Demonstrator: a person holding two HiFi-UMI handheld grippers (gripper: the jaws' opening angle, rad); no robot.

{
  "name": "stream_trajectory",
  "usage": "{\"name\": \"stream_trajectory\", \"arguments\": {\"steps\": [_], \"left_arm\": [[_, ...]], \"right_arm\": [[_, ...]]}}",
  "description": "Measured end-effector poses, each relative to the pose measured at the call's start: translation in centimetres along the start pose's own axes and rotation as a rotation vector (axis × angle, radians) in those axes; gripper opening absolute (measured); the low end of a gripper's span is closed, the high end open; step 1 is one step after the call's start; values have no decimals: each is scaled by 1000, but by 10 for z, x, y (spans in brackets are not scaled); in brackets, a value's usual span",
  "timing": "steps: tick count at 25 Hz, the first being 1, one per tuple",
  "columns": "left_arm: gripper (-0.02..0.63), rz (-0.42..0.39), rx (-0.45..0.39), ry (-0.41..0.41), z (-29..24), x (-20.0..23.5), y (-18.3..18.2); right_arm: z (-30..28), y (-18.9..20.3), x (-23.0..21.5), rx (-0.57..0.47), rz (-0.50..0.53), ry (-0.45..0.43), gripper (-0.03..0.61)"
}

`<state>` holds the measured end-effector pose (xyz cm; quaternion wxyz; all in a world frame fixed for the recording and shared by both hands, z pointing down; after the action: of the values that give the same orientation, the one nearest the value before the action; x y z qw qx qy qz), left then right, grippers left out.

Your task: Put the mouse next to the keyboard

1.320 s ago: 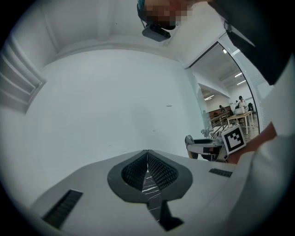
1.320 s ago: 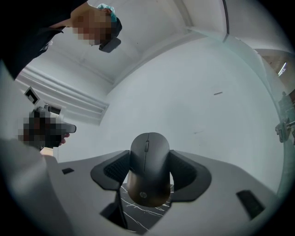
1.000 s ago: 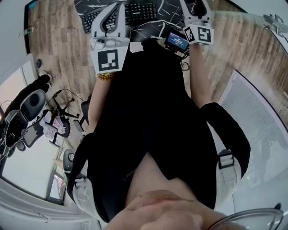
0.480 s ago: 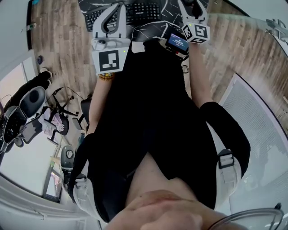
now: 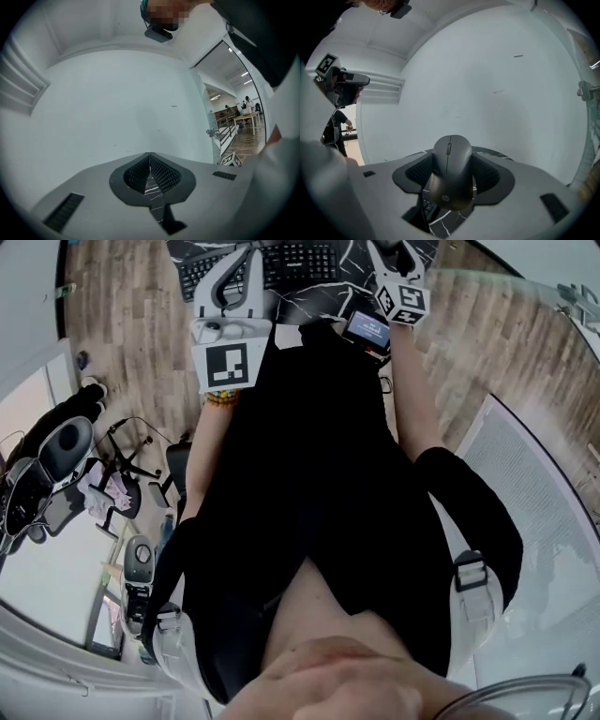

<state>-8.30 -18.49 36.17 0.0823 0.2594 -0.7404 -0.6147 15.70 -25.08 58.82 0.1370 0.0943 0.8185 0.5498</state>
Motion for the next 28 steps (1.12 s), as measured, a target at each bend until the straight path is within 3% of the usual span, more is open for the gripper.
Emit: {"name": "stream_trajectory", "arguments": {"steps": [28], "left_arm": [[14, 15, 27, -19, -3, 4, 17]], "right_arm": [[-37, 115, -16, 369, -27, 81, 279]]}}
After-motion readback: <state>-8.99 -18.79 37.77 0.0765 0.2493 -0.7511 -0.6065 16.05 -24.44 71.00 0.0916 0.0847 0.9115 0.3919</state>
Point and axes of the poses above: the fingertips, and each gripper's own axes: z backward along the fingers, x to its left, y out of its underside, the point moved 1 cm from there along z, backward along the fingers, and after that the axes turned 9 degrees about x, right-handed, at the moved point
